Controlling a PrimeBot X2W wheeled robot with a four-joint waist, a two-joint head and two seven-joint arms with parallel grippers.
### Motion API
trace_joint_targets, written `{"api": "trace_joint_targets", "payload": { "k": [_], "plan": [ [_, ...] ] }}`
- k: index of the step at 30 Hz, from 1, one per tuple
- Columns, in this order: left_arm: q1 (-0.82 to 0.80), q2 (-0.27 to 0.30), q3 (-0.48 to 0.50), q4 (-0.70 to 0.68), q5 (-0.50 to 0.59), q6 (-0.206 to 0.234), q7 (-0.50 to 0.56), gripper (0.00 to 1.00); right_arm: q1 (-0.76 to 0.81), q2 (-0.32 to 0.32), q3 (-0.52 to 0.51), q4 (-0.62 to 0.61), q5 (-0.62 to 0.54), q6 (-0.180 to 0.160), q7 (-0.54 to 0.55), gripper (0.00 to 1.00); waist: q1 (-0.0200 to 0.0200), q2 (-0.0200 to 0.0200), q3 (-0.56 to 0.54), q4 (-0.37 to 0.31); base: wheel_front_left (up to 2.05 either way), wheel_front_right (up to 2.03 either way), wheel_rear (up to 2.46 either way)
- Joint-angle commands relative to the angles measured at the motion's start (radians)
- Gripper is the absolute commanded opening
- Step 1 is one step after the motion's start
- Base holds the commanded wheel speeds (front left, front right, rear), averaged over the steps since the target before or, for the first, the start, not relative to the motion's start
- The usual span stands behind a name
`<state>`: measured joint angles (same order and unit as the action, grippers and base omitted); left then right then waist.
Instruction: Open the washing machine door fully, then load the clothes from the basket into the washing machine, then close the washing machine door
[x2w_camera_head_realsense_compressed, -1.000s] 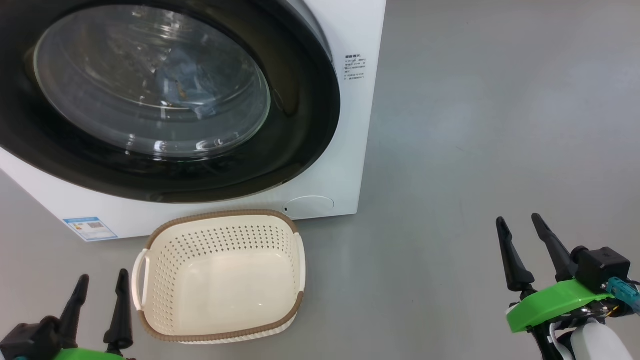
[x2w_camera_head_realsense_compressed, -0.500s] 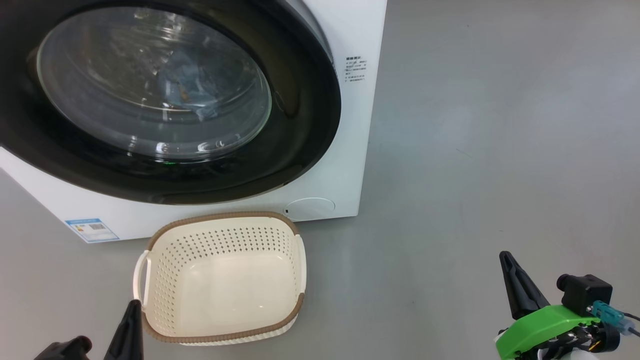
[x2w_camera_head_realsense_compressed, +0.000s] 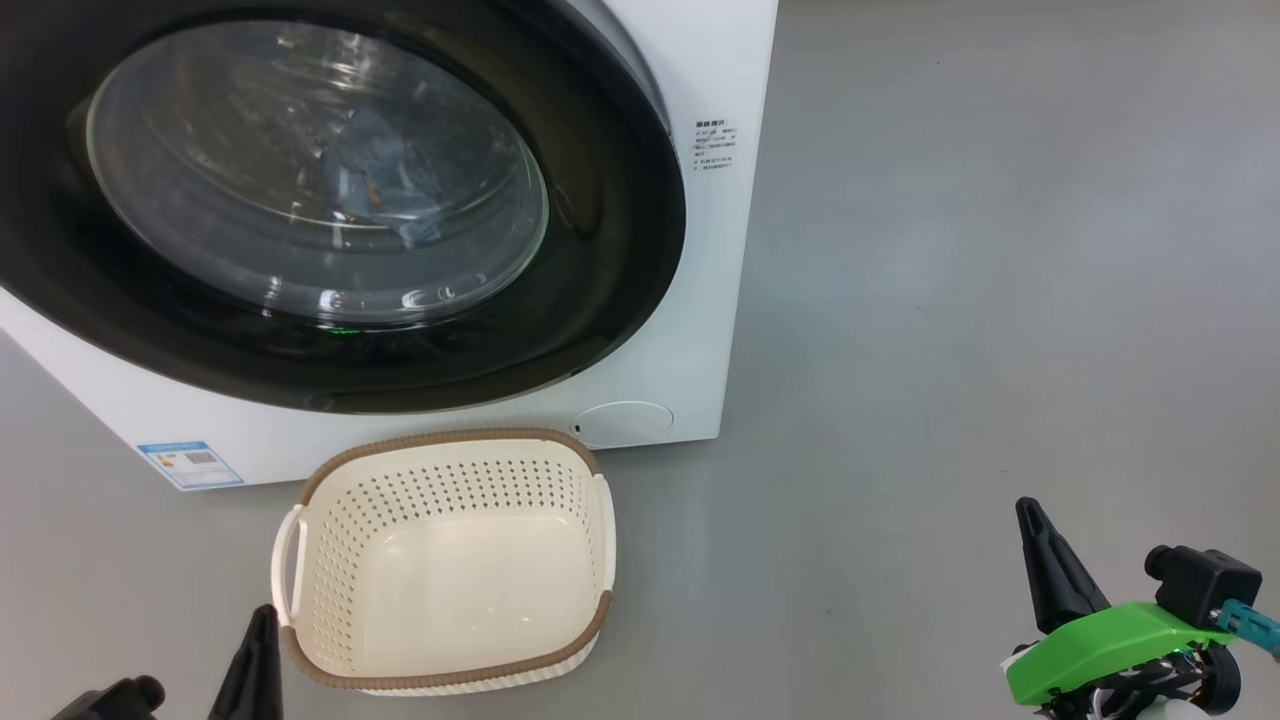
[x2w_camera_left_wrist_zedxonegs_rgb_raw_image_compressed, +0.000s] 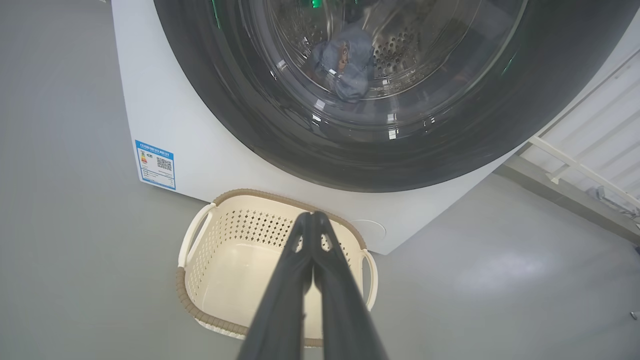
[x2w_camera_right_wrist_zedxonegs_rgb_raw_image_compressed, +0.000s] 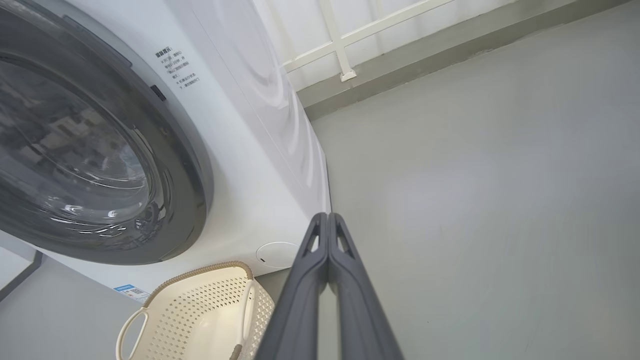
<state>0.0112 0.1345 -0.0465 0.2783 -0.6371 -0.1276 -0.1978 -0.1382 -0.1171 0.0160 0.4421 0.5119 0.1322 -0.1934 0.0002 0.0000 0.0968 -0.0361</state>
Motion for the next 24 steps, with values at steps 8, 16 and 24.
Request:
{"api": "trace_joint_targets", "payload": {
  "k": [8,16,24],
  "plan": [
    [-0.035,0.006,0.028,-0.023,-0.088,0.002,0.025,0.00,-0.013,0.002,-0.013,-0.041,0.099,0.000,0.025,0.00,-0.0001,0.0000,-0.008,0.003,0.00,0.00,0.00],
    [-0.043,0.000,0.037,-0.023,-0.163,0.002,0.048,0.00,-0.010,0.007,-0.023,-0.054,0.183,0.000,0.049,0.00,-0.0001,0.0000,-0.015,0.006,0.00,0.00,0.00],
    [-0.051,-0.006,0.047,-0.024,-0.238,0.002,0.071,0.00,-0.008,0.013,-0.033,-0.066,0.266,-0.001,0.073,0.00,-0.0001,0.0000,-0.023,0.009,0.00,0.00,0.00]
  ]
}}
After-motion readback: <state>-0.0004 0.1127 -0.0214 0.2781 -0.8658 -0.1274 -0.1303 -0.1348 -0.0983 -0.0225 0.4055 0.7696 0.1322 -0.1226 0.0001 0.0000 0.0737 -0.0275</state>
